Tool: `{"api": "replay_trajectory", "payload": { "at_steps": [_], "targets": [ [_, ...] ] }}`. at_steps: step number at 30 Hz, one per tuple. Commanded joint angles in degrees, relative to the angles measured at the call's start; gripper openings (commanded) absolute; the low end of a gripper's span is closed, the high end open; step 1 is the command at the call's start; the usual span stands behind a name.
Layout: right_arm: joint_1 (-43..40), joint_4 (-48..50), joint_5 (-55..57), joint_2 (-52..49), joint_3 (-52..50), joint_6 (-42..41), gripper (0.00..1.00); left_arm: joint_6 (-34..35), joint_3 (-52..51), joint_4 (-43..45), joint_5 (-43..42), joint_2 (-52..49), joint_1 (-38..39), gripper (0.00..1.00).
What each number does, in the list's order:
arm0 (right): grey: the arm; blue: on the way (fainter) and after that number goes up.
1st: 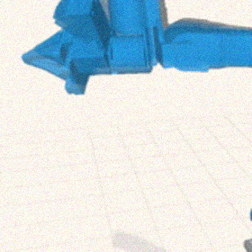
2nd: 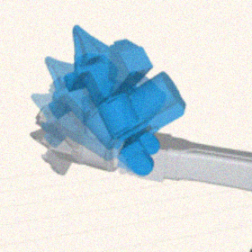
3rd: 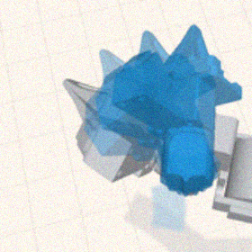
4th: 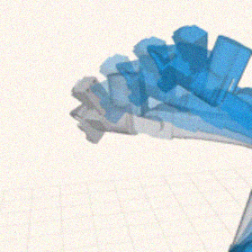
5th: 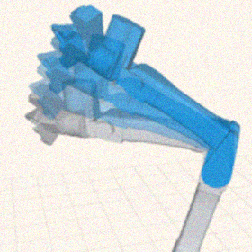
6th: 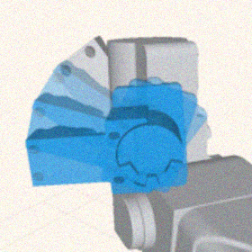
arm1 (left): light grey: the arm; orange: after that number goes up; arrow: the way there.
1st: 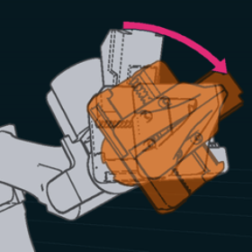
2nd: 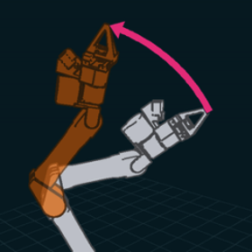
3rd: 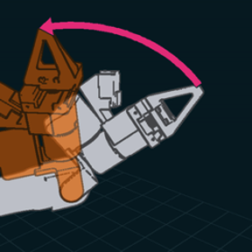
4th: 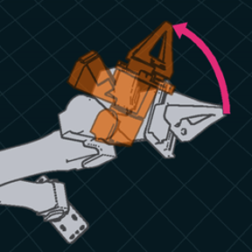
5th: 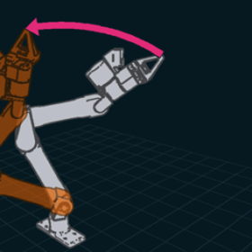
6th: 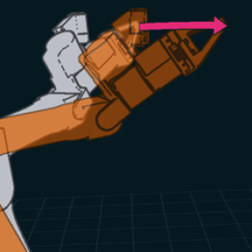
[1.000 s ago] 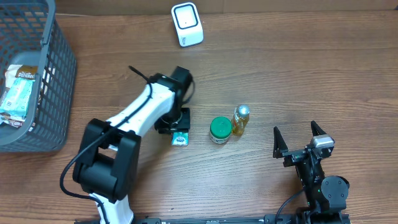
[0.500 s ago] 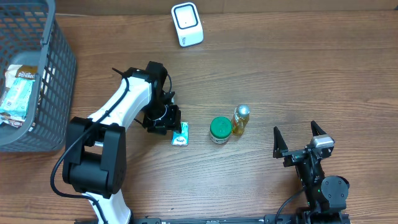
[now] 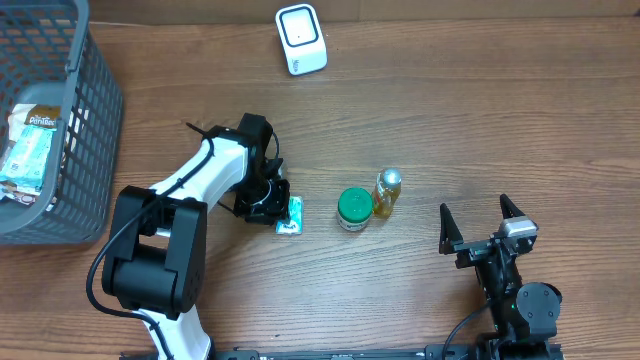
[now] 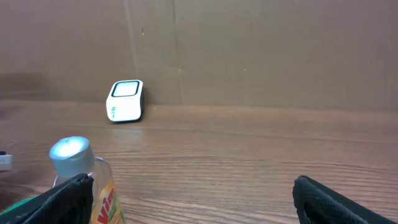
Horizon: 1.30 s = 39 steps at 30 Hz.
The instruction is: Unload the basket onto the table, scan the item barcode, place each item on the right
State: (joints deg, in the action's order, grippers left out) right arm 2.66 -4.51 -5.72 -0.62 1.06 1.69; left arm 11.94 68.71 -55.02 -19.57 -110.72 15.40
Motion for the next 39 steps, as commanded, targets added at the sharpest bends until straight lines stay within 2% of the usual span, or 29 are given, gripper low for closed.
{"api": "replay_trajectory", "payload": {
  "at_steps": [1,2,3,8,11,13,18,20,21,26,30,39],
  "targets": [
    [-0.1,0.2,0.0,0.5,-0.6,0.3,1.0,0.5,-1.1,1.0,0.5,0.0,0.4,0.25],
    [-0.1,0.2,0.1,0.5,-0.6,0.3,1.0,0.5,-1.1,1.2,0.4,0.0,0.5,0.12],
    [-0.1,0.2,0.0,0.5,-0.6,0.3,1.0,0.5,-1.1,1.2,0.5,0.0,0.5,0.04],
    [-0.1,0.2,0.1,0.5,-0.6,0.3,1.0,0.5,1.0,-1.8,0.7,0.2,0.2,0.04],
    [-0.1,0.2,0.0,0.5,-0.6,0.3,1.0,1.2,5.2,-5.0,4.2,1.3,0.4,0.04],
    [-0.1,0.2,0.1,0.5,-0.6,0.3,1.0,4.5,8.0,-7.4,10.7,2.7,1.1,0.04],
    [-0.1,0.2,0.0,0.5,-0.6,0.3,1.0,15.7,13.5,-15.0,33.5,4.3,6.0,0.04],
    [-0.1,0.2,0.0,0.5,-0.6,0.3,1.0,20.0,13.4,-16.6,38.9,4.2,8.3,0.04],
    [-0.1,0.3,0.0,0.5,-0.6,0.3,1.0,25.1,13.0,-18.6,44.2,3.4,10.5,0.04],
    [-0.1,0.2,0.0,0.5,-0.6,0.3,1.0,31.1,12.0,-22.0,55.0,-0.4,14.8,0.04],
    [-0.1,0.2,0.0,0.5,-0.6,0.3,1.0,34.6,12.0,-24.9,58.8,-4.4,15.5,0.04],
    [-0.1,0.2,0.1,0.5,-0.6,0.3,1.0,35.5,12.0,-23.6,60.5,-13.0,15.4,0.04]
  ]
}}
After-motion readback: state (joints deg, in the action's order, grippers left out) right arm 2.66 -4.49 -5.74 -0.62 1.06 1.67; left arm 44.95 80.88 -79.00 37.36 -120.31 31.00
